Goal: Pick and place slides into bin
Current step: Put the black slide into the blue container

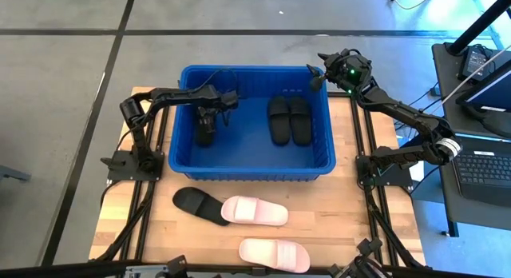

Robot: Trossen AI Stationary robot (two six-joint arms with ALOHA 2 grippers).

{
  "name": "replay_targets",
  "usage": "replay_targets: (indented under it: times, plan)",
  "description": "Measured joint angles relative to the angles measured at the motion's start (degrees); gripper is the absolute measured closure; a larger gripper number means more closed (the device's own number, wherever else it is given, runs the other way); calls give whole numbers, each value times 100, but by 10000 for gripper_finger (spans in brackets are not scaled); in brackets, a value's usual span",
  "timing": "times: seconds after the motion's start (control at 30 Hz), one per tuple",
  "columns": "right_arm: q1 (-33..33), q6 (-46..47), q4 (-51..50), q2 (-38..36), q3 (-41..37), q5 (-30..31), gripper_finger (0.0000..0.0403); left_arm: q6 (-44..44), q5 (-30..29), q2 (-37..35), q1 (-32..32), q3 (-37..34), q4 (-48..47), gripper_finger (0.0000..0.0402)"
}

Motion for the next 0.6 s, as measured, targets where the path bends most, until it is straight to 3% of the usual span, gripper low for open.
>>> replay_targets:
  times: [0.6]
  plan:
    - [-1,-237,0,0,0,0,124,-982,611,-1053,-450,11,-49,189]
